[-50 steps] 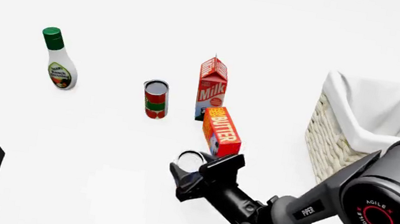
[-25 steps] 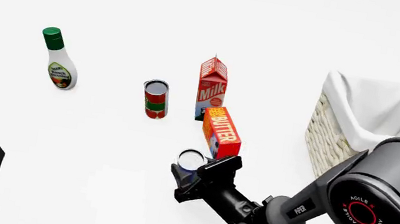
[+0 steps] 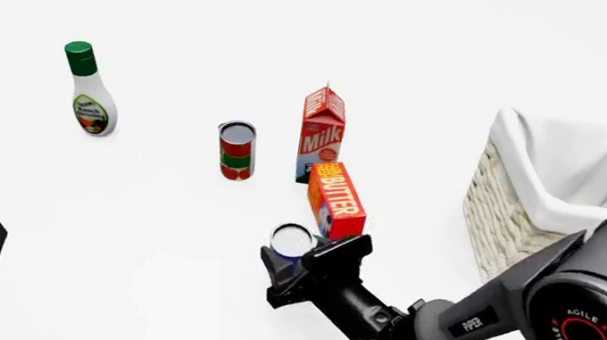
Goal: Pick the alphabet soup and place it in the basket.
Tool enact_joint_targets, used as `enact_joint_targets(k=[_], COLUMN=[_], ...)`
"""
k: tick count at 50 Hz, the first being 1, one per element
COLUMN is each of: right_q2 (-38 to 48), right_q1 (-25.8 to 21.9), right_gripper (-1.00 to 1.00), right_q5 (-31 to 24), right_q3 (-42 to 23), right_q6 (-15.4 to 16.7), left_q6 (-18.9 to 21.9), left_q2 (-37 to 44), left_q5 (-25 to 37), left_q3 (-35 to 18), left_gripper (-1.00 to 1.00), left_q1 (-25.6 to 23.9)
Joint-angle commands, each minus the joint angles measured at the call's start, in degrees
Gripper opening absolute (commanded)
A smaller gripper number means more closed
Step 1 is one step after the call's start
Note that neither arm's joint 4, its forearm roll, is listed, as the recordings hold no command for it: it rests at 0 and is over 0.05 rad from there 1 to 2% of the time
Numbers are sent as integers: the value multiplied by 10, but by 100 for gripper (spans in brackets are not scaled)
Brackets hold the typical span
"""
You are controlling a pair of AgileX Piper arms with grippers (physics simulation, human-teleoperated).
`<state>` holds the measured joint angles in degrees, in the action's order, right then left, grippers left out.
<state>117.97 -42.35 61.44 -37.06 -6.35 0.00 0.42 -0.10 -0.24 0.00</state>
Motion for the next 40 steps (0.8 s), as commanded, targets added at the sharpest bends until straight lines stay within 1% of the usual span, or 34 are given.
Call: enact_joint_targets(k=[1, 12, 19, 27, 35, 40], right_q2=[-61, -136, -193, -275, -323, -366], right_q1=[3, -2, -2, 11, 21, 34], right_gripper=[-100, -100, -100, -100, -100, -100], right_q5=[-1, -15, -37, -70, -95, -120], right_q3=[22, 45, 55, 65, 64, 59], right_q6=[4, 20, 35, 58, 73, 85], left_q6=[0, 0, 0, 0, 0, 0], left_q2=[0, 0, 0, 0, 0, 0], left_q5=[0, 0, 0, 0, 0, 0], left_q3=[0, 0, 0, 0, 0, 0], left_gripper=[100, 100, 100, 100, 100, 100], left_q1=[0, 0, 0, 0, 0, 0])
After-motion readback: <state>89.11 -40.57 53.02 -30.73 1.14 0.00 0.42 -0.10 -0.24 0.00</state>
